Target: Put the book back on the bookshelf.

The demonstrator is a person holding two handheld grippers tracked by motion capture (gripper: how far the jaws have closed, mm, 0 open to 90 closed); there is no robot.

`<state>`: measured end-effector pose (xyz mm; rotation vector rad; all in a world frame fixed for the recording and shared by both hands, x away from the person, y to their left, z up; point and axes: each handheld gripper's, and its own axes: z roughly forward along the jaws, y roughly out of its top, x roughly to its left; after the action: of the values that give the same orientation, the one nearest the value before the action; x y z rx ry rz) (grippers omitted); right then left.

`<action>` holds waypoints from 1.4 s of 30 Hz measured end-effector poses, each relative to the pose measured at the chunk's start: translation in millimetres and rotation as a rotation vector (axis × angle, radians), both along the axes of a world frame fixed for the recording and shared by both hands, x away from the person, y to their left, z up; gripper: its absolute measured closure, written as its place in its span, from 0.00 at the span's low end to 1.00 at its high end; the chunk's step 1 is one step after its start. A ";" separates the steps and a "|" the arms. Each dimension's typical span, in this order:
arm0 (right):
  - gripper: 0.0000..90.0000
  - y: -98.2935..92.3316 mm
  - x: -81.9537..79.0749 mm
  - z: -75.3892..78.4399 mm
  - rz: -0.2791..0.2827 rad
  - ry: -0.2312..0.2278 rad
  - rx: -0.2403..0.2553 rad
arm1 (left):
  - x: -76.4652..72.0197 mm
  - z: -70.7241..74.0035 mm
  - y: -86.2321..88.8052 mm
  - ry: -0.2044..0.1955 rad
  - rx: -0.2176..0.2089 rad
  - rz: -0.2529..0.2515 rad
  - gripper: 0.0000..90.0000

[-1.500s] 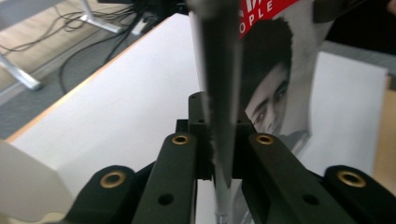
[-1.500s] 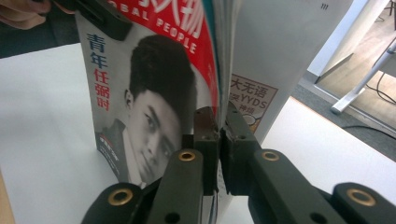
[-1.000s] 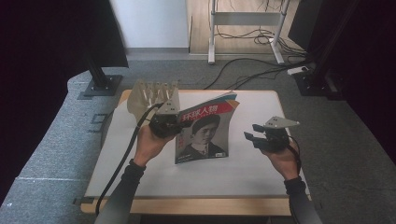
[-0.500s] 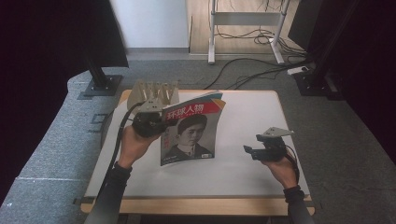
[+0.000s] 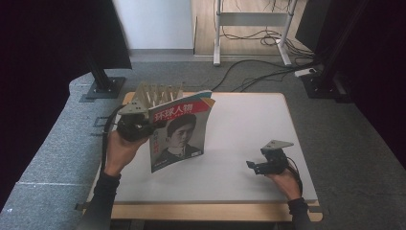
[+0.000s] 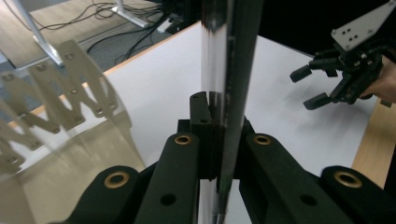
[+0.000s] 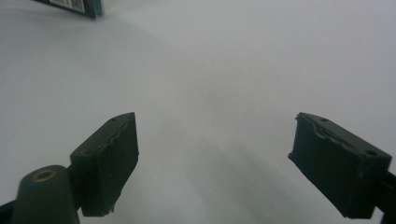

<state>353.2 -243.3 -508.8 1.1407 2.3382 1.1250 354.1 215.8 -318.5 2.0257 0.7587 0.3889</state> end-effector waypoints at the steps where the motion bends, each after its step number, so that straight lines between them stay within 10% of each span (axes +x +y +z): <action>1: 0.14 -0.1 -0.2 -1.6 -0.006 -0.001 0.000 | -1.1 1.4 3.2 0.000 -0.002 0.006 0.97; 28: 0.01 5.4 -2.4 -26.8 -0.047 0.014 -0.082 | -15.3 18.8 85.8 -0.026 -0.013 0.281 0.97; 42: 0.01 5.5 -2.5 -27.2 -0.048 0.012 -0.081 | 5.3 22.0 103.6 -0.027 -0.023 0.401 0.97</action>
<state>350.7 -237.9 -536.0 1.1710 2.3299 1.0011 359.4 319.4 -296.4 1.8384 1.1495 0.6309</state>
